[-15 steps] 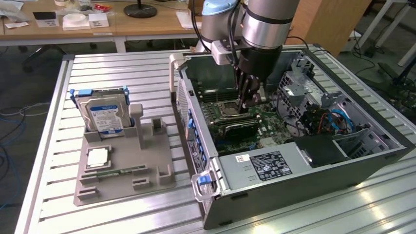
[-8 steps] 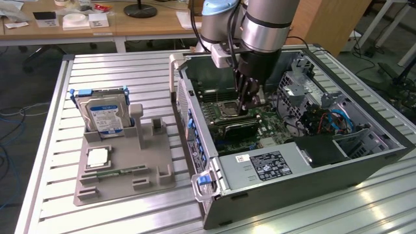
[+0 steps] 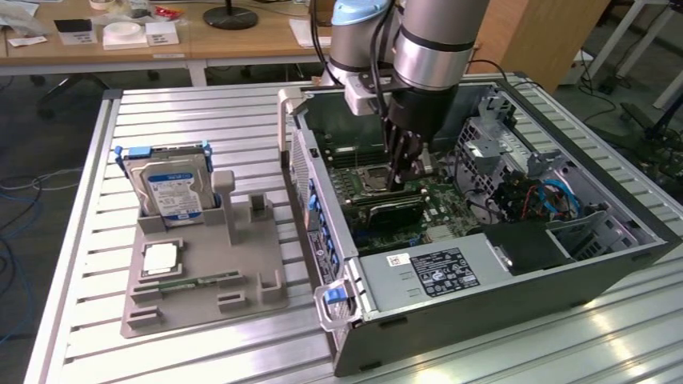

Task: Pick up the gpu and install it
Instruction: 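Press down on the gpu until it lock into place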

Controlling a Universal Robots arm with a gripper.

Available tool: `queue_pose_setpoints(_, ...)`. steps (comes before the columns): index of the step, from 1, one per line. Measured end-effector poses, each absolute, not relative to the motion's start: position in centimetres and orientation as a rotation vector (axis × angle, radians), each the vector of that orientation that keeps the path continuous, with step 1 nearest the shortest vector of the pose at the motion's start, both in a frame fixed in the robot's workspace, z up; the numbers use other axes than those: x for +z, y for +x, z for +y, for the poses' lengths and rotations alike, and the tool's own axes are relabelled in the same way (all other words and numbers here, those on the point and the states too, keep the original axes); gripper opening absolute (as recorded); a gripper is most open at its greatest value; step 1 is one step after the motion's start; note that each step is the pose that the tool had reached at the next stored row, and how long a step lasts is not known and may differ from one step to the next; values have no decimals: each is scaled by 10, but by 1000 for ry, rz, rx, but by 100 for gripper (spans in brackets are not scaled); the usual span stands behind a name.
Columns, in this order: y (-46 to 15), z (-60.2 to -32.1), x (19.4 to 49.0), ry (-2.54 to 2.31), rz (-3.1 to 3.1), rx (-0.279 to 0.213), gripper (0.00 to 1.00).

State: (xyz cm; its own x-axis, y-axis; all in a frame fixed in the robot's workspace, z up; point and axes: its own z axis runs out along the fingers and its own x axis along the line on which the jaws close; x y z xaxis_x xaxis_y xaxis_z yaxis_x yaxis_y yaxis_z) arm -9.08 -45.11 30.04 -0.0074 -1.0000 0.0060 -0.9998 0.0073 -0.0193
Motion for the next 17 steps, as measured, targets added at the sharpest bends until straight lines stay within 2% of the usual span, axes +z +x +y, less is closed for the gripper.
queue_pose_setpoints(17,-91,-449,283,-2207,2223,-28,11)
